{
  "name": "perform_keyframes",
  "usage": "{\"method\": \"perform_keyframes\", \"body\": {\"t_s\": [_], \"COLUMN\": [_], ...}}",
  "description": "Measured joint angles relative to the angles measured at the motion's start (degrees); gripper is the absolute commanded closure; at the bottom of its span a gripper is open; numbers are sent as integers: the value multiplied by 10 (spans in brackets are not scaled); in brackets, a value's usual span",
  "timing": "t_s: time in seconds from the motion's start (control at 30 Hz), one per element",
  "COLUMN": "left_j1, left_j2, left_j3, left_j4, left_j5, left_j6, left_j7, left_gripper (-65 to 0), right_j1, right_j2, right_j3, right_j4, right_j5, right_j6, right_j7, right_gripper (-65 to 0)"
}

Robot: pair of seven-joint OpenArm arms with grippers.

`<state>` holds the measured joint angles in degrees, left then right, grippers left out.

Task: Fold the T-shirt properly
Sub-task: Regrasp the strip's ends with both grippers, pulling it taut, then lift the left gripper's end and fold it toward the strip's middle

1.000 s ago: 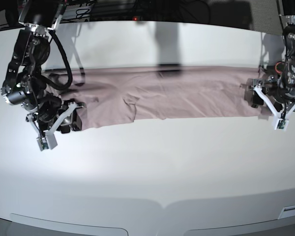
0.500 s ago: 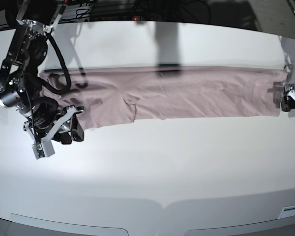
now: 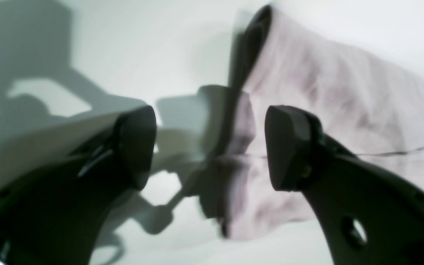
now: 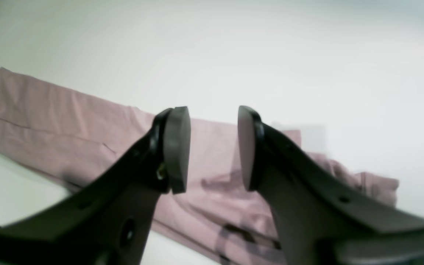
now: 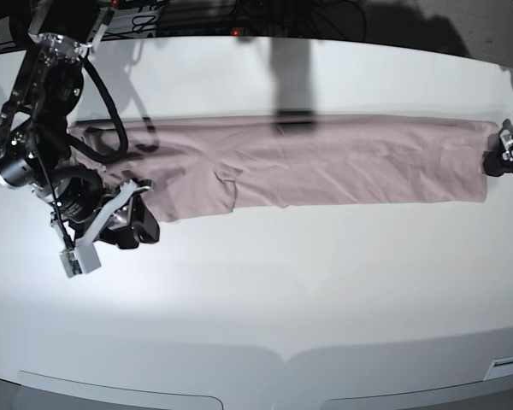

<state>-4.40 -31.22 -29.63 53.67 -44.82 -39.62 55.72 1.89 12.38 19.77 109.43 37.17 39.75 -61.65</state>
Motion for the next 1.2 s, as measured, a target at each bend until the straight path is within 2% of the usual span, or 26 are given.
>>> {"method": "perform_keyframes", "body": {"t_s": [0.2, 0.43, 0.6, 0.67, 0.73, 0.8, 0.83, 0.9, 0.93, 1.07, 1.13, 1.2], "left_j1": [0, 5, 4, 5, 5, 5, 6, 8, 11, 14, 12, 13], "left_j2": [11, 50, 54, 54, 55, 56, 56, 57, 59, 62, 62, 63], "left_j3": [-2, -4, -4, -4, -4, -4, -3, -3, -3, -1, 0, 0], "left_j4": [0, 5, 6, 5, 5, 4, 3, 2, 0, -1, 0, 3], "left_j5": [-14, -40, -94, -107, -108, -107, -104, -93, -88, -90, -106, -134], "left_j6": [0, -11, -13, -13, -13, -12, -11, -9, -9, -9, -4, 2], "left_j7": [32, 42, 115, 125, 127, 130, 131, 130, 119, 87, 96, 129], "left_gripper": [-455, -455, -455, -445, -402, -310, -235, -46, 0, 0, 0, 0], "right_j1": [0, 0, 0, 0, 0, 0, 0, 0, 0, 0, 0, 0], "right_j2": [0, 0, 0, 0, 0, 0, 0, 0, 0, 0, 0, 0], "right_j3": [0, 0, 0, 0, 0, 0, 0, 0, 0, 0, 0, 0], "right_j4": [47, 63, 63, 63, 63, 63, 63, 63, 63, 63, 63, 63], "right_j5": [2, 1, 1, 1, 1, 1, 1, 1, 1, 1, 1, 1], "right_j6": [0, 0, 0, 0, 0, 0, 0, 0, 0, 0, 0, 0], "right_j7": [-2, -4, -4, -4, -4, -4, -4, -4, -4, -4, -4, -4], "right_gripper": [-225, -225, -225, -225, -225, -225, -225, -225, -225, -225, -225, -225]}}
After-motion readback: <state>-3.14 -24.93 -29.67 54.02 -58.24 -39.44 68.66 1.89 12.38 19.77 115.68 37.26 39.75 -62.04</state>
